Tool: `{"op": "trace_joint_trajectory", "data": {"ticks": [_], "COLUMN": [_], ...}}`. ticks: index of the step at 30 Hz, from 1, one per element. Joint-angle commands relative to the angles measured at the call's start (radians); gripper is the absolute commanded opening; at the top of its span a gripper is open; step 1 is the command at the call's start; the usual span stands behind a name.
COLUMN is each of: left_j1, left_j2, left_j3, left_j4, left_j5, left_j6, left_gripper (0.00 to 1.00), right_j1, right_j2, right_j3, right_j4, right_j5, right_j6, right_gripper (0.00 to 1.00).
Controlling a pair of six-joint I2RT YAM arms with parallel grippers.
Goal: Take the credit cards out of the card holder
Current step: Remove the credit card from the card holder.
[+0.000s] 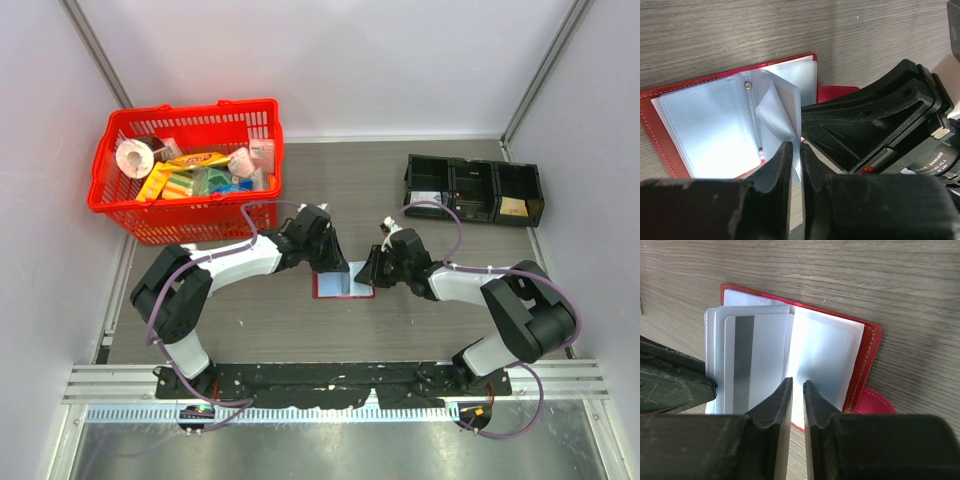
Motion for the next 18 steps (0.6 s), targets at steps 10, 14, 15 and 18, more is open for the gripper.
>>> {"op": "trace_joint_trajectory", "data": {"ticks": [10,14,15,18], "left_j1": [-0.005,-0.005,-0.005,-0.006], "left_j2": [-0.002,0.002,0.003,0.002], "left_j3": [0.014,0.012,0.012,0.012], "left_j4": [0.045,0.045,0.042,0.039], "left_j5": [0.024,0.026,0.026,0.024], "left_j6": [-0.001,-0.002,-0.002,-0.002], "left_gripper": [0.25,0.25,0.25,0.25], "right_j1": [-0.007,-0.008,-0.008,-0.008], "right_j2": [-0.003,-0.003,-0.001,-0.003], "right_j3": [-0.006,-0.005,-0.005,-0.005], "right_j4": [0.038,0.039,0.038,0.038], "right_j5": [-0.019,-0.021,-0.021,-0.022], "right_j6": [0.011,0.011,0.011,0.010], "right_gripper": [0.19,0.19,0.19,0.19]}}
